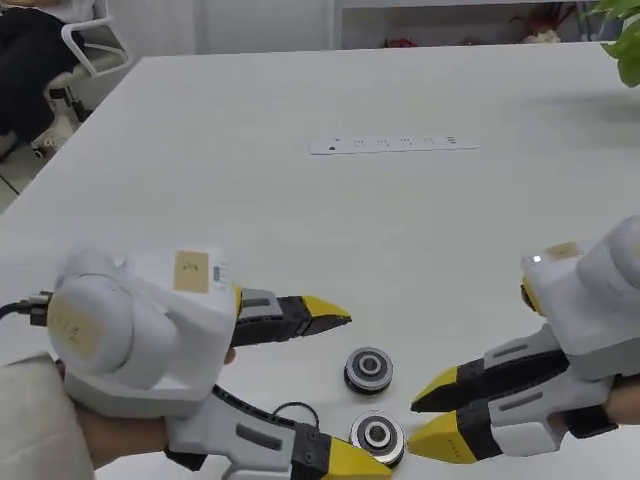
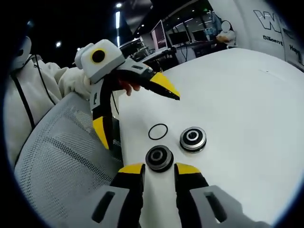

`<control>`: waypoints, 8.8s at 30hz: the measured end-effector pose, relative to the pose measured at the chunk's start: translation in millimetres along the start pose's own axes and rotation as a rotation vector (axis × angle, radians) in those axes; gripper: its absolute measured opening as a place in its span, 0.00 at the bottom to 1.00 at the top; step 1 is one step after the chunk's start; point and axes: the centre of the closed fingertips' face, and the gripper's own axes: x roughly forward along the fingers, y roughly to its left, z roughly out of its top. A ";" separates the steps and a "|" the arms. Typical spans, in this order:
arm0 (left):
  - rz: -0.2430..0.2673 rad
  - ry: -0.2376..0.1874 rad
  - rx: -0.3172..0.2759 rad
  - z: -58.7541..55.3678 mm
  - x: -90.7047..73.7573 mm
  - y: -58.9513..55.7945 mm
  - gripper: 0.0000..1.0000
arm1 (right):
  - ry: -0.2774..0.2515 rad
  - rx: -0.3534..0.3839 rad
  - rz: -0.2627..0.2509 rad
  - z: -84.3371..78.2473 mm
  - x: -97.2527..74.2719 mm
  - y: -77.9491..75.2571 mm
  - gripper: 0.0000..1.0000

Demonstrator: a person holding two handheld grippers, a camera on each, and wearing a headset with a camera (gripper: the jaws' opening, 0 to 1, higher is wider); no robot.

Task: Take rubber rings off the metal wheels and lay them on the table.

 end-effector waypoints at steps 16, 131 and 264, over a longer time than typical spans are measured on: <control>-0.016 0.008 -0.001 -14.5 16.7 -4.2 0.45 | 0.042 -0.121 -0.011 -9.0 14.7 -1.8 0.22; -0.012 -0.012 -0.004 -43.3 27.5 -14.7 0.14 | -0.090 0.249 0.019 0.0 6.0 -2.5 0.00; 0.305 0.007 -0.211 -67.3 -123.9 -12.2 0.93 | 0.021 0.058 0.101 47.0 23.8 35.1 0.00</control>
